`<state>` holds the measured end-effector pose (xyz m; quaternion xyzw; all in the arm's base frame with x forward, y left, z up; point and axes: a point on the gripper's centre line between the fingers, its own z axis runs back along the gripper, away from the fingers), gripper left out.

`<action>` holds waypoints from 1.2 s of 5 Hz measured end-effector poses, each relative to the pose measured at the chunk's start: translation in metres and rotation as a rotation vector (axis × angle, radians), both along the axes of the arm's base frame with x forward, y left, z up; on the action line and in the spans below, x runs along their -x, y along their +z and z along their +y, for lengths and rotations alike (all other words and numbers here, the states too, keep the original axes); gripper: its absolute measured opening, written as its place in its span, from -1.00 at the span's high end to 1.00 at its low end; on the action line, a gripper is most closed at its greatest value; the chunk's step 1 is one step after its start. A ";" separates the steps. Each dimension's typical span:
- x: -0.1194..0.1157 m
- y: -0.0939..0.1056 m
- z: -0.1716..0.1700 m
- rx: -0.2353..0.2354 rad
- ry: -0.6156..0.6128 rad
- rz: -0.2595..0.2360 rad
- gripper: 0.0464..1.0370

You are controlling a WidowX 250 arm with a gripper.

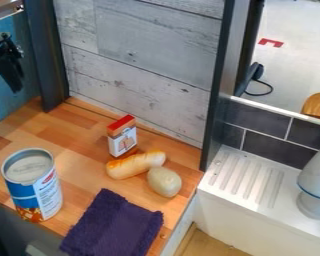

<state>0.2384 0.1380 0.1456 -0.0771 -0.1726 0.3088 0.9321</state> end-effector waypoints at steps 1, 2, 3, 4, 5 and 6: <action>0.002 -0.008 -0.003 0.020 0.000 0.021 -0.93; 0.007 -0.034 -0.032 0.070 -0.099 0.023 -0.93; 0.012 -0.039 -0.048 0.041 -0.108 -0.015 -0.93; 0.017 -0.050 -0.064 -0.015 -0.107 0.011 -0.93; 0.032 -0.060 -0.067 -0.054 -0.126 0.156 -0.93; 0.043 -0.069 -0.065 -0.060 -0.134 0.255 -0.93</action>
